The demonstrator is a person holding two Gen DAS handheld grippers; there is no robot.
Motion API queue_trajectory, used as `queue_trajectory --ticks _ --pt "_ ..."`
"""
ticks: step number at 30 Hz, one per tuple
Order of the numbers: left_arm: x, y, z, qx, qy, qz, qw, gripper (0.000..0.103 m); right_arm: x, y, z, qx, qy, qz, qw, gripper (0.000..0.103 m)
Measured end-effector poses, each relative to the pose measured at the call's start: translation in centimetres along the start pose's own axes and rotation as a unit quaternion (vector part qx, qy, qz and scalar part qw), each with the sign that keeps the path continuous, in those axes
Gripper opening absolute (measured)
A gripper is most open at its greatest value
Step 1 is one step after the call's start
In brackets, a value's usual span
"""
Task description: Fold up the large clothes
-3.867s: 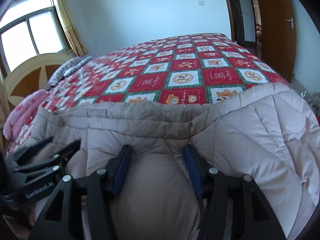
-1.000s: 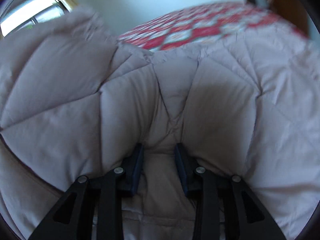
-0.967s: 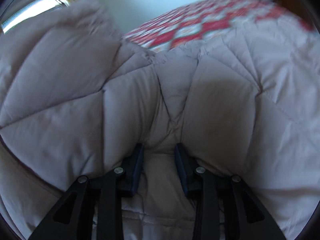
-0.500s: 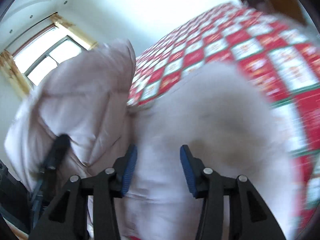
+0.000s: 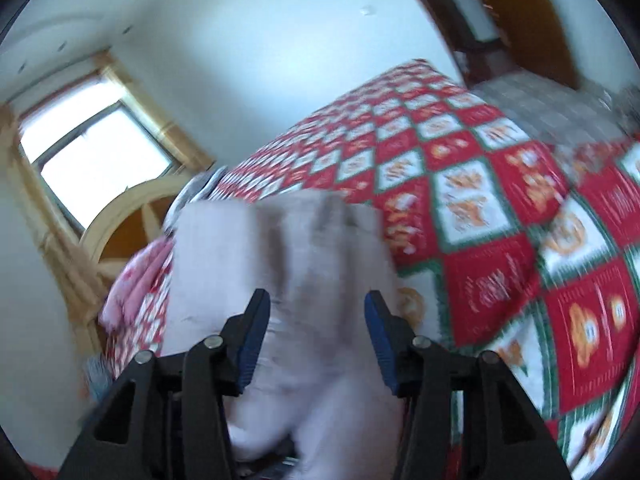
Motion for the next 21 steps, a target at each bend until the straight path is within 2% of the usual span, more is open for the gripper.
queue_trajectory --ticks 1,3,4,6,8,9,12,16,17,19,21 --pt "0.1 -0.2 0.2 -0.003 -0.002 0.002 1.0000 0.027 -0.1 -0.4 -0.6 -0.008 0.022 -0.007 1.000 0.052" --pt "0.1 -0.5 0.2 -0.014 0.000 0.005 0.9999 0.027 0.3 -2.8 -0.9 -0.029 0.061 -0.033 0.997 0.037" --pt "0.1 -0.4 0.2 -0.020 0.000 0.008 0.9998 0.027 -0.4 -3.9 -0.7 -0.035 0.077 -0.060 0.995 0.021" --pt "-0.1 -0.3 -0.3 -0.033 0.003 0.015 0.9993 0.028 -0.7 -6.3 0.2 -0.057 0.089 -0.096 0.990 0.017" --pt "-0.5 0.1 -0.8 -0.049 0.013 0.023 0.9984 0.031 -1.4 -8.1 2.1 -0.078 0.076 -0.126 0.986 0.007" --pt "-0.7 0.3 -1.0 -0.053 0.015 0.023 0.9982 0.033 -1.7 -8.4 2.6 -0.074 0.066 -0.133 0.986 0.002" --pt "-1.0 1.5 -1.0 -0.062 -0.004 0.018 0.9979 0.038 -2.5 -9.0 4.2 -0.058 0.040 -0.140 0.988 0.000" --pt "-1.6 5.0 -1.4 -0.081 -0.038 0.031 0.9955 0.040 -3.4 -9.3 4.8 -0.062 0.027 -0.131 0.989 0.000" --pt "-2.0 6.1 -2.0 -0.091 -0.032 0.039 0.9946 0.040 -3.6 -9.2 4.8 -0.060 0.027 -0.128 0.990 0.000" --pt "-2.9 8.8 -4.1 -0.119 0.002 0.074 0.9901 0.048 -3.9 -9.1 5.3 -0.054 0.011 -0.120 0.991 0.000" --pt "-4.3 11.7 -7.4 -0.156 0.061 0.114 0.9793 0.052 -4.0 -8.9 6.0 -0.035 -0.019 -0.113 0.993 0.000"
Point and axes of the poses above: each gripper's, at about its wrist camera, not at the fingertips, and y roughly against the way its jaws point, z to its right, x to its top, the point moved 3 cm from there along -y, roughly the way its jaws point, and after that the axes turned 8 degrees about -y, right-handed, at the moved point
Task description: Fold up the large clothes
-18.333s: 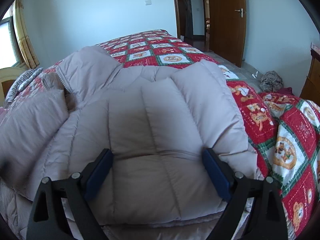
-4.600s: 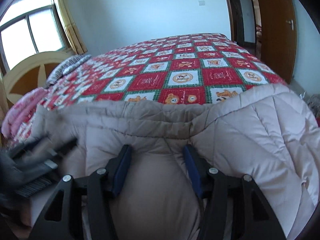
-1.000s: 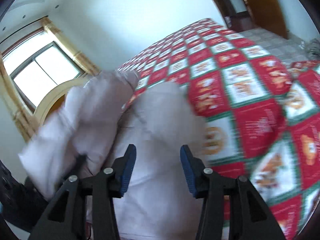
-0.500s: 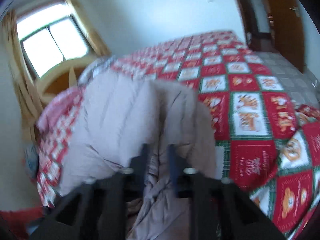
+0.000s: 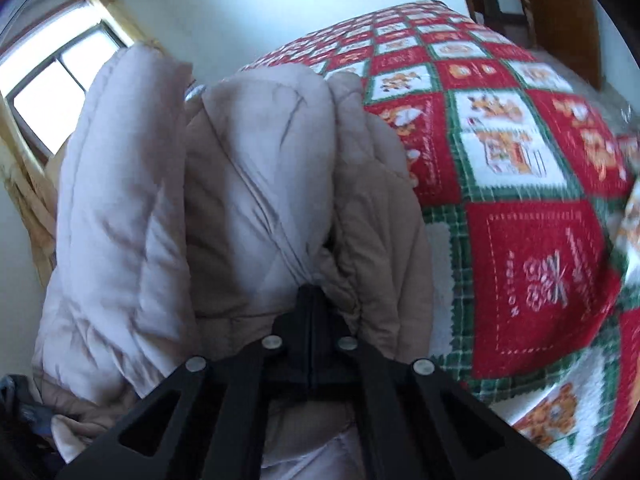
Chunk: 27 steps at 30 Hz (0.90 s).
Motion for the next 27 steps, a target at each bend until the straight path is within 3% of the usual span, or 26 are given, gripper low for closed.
queue_trajectory --ticks 2,3,4,5,7,8,10,11,13,16,18,20,22,24,27 --pt "-0.6 2.5 -2.8 -0.002 0.046 0.028 0.9986 0.056 -0.1 0.1 0.8 0.023 -0.026 0.002 0.999 0.000" --pt "-1.0 3.2 -4.6 0.013 0.066 0.035 0.9971 0.064 -0.2 0.1 0.9 0.026 -0.030 0.002 0.999 0.000" --pt "-1.4 3.2 -6.9 0.043 0.087 0.035 0.9947 0.071 -0.1 0.1 0.9 0.022 -0.034 -0.007 0.999 0.000" --pt "-1.8 2.8 -9.3 0.078 0.113 0.026 0.9902 0.072 -0.2 0.2 0.8 0.019 -0.032 -0.006 0.999 0.000" --pt "-3.6 1.0 -14.0 0.127 0.184 -0.005 0.9747 0.072 -0.3 0.2 0.5 0.014 -0.028 -0.004 1.000 0.000" --pt "-5.0 -0.2 -17.1 0.140 0.244 -0.017 0.9594 0.072 -0.5 0.3 0.3 0.012 -0.029 -0.003 1.000 0.000" --pt "-6.4 -2.5 -20.4 0.135 0.308 -0.013 0.9418 0.072 -0.9 0.5 0.2 0.009 -0.032 0.000 0.999 0.000" --pt "-6.9 -4.0 -21.6 0.133 0.322 -0.011 0.9372 0.072 -1.2 0.6 0.2 0.008 -0.033 0.004 0.999 0.000" --pt "-7.3 -6.4 -23.0 0.151 0.324 -0.020 0.9338 0.072 -1.3 0.7 0.4 0.009 -0.030 0.009 0.999 0.000" --pt "-6.3 -9.9 -23.4 0.123 0.351 -0.030 0.9275 0.072 -1.6 0.8 0.8 0.017 -0.042 0.013 0.999 0.000" --pt "-3.9 -11.5 -22.3 0.116 0.321 -0.036 0.9393 0.072 -1.8 0.8 1.1 0.021 -0.052 0.012 0.998 0.000" --pt "-1.0 -13.0 -20.2 0.131 0.239 -0.055 0.9605 0.071 -1.8 0.7 1.3 0.027 -0.059 0.012 0.998 0.000" --pt "0.7 -14.4 -18.4 0.140 0.166 -0.073 0.9734 0.071 -1.8 0.8 1.4 0.028 -0.062 0.012 0.998 0.000" --pt "1.1 -15.7 -17.2 0.141 0.126 -0.093 0.9775 0.071 -1.4 0.4 1.7 0.032 -0.067 0.013 0.997 0.000" --pt "0.6 -17.9 -15.9 0.143 0.111 -0.116 0.9765 0.072 -1.2 0.5 2.5 0.050 -0.098 0.016 0.994 0.000"
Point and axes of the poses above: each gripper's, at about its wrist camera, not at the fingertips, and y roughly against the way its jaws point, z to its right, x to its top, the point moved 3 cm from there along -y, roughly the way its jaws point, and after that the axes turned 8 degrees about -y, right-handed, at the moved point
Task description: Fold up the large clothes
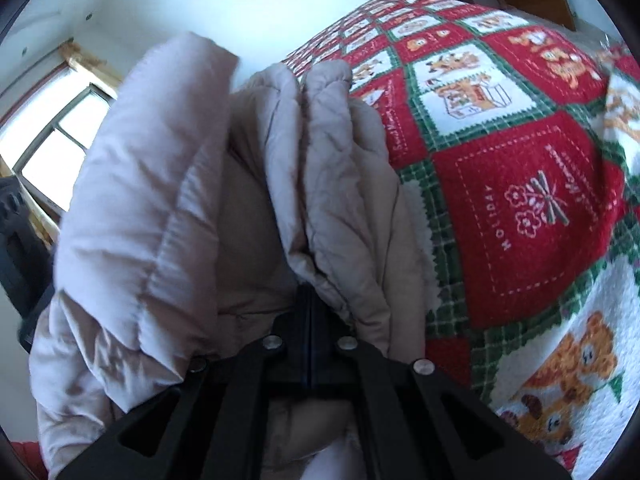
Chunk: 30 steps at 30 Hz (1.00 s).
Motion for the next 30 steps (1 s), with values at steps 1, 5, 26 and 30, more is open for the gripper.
queue_trajectory --ticks 1,5,26,30 --pt "-0.1 -0.8 0.3 0.003 -0.008 -0.002 1.0000 0.072 0.1 0.1 0.0 0.001 -0.005 0.000 1.000 0.000" --pt "-1.6 -2.5 1.7 0.025 -0.025 -0.016 0.9992 0.072 0.5 0.6 0.1 -0.005 -0.018 0.009 1.000 0.000" --pt "-2.5 -2.7 1.7 0.038 -0.027 -0.019 0.9987 0.072 3.2 2.6 -5.0 -0.161 0.113 0.054 0.979 0.064" --pt "-2.3 -3.5 1.7 0.034 -0.028 -0.028 0.9986 0.072 2.5 1.7 -3.4 -0.153 0.089 0.054 0.983 0.063"
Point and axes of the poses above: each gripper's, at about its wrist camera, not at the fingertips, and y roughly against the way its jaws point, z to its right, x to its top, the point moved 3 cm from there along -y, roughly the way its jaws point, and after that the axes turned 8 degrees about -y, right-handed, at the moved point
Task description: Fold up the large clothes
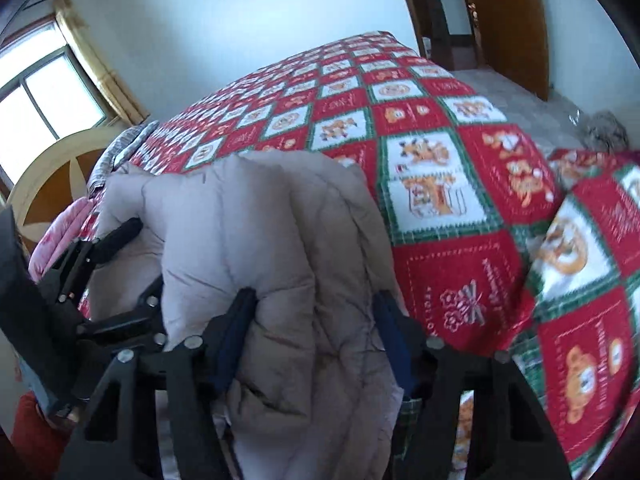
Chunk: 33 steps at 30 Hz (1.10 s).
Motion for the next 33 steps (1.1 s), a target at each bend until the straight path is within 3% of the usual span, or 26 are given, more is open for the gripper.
queue_trajectory --ticks 6,10,12,14,18,21,24,28,33 --pt "0.0 -1.9 -0.3 -0.025 0.020 -0.022 0.9993 0.072 -0.2 -1.3 0.2 0.005 -0.010 -0.005 1.000 0.066" --pt "0.1 -1.3 -0.3 -0.015 0.016 -0.018 0.9996 0.073 -0.7 -1.0 -0.1 -0.008 0.001 0.006 1.000 0.066" --pt "0.3 -0.5 -1.2 -0.039 0.030 -0.016 0.9987 0.073 -0.8 -1.2 -0.1 -0.011 0.004 0.011 1.000 0.066" --pt "0.6 0.4 -3.6 -0.068 0.077 -0.015 0.9946 0.073 -1.0 -1.0 -0.1 -0.014 0.006 0.015 1.000 0.066" --pt "1.7 0.1 -9.8 0.012 0.148 -0.017 0.9887 0.076 -1.0 -1.0 0.1 -0.008 0.003 0.019 1.000 0.066" --pt "1.4 -3.6 -12.1 0.008 0.193 -0.064 0.9790 0.078 -1.2 -0.9 0.0 -0.006 0.000 0.024 1.000 0.066" --pt "0.9 -7.1 -10.3 0.026 0.163 -0.098 0.9814 0.078 -1.3 -0.8 0.0 -0.003 -0.003 0.030 1.000 0.066" --pt "0.8 -8.0 -7.5 0.078 0.113 -0.095 0.9859 0.078 -1.3 -0.8 0.4 0.005 -0.011 0.033 0.999 0.066" --pt "0.1 -9.9 -6.9 0.064 0.115 -0.109 0.9853 0.078 -1.2 -0.9 0.5 0.003 -0.018 0.038 0.999 0.067"
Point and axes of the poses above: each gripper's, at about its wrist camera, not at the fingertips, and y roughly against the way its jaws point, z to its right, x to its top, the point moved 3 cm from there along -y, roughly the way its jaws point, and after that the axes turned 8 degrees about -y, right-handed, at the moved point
